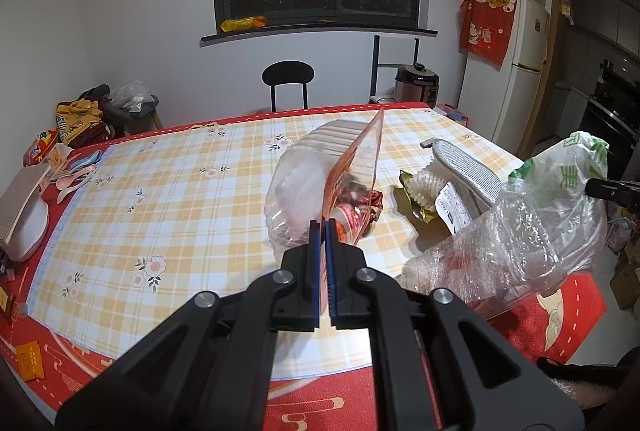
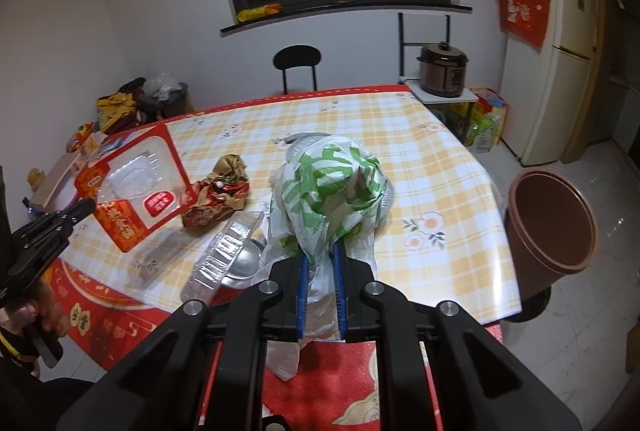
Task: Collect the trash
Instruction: 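Lift the plastic bag with the right gripper and carry it toward the brown bin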
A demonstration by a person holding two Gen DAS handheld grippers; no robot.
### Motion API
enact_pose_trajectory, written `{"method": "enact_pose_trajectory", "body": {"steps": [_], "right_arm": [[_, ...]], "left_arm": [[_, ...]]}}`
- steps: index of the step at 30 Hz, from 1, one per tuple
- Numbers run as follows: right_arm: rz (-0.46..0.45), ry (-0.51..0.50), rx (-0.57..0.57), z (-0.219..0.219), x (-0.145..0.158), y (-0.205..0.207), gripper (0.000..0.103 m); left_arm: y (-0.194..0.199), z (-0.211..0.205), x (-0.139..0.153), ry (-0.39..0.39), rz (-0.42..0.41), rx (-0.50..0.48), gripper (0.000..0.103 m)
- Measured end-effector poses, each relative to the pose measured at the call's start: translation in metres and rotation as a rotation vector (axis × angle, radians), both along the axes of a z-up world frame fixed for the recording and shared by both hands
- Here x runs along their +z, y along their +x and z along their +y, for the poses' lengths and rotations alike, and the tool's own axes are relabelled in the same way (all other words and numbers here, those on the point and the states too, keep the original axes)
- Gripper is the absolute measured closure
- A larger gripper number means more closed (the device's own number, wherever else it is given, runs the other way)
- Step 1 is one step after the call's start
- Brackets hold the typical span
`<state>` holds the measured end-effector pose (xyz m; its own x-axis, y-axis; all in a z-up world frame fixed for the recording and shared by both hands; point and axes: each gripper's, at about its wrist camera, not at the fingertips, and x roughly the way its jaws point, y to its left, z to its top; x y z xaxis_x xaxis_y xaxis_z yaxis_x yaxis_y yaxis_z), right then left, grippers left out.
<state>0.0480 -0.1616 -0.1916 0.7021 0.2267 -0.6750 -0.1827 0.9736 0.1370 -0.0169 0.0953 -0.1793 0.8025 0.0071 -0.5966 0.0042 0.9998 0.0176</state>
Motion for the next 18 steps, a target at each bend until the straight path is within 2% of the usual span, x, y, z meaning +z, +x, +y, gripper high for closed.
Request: {"method": "enact_pose_trajectory", "body": {"steps": [8, 18], "right_arm": [[-0.011, -0.034, -0.095, -0.017, 0.003, -0.005, 0.091], [0.005, -0.038, -0.122, -0.019, 0.001, -0.005, 0.091]], "left_arm": [[0.003, 0.002, -0.002, -0.010, 0.001, -0.040, 0.098], [0.009, 0.006, -0.009, -0.032, 0.027, -0.067, 0.098]]}}
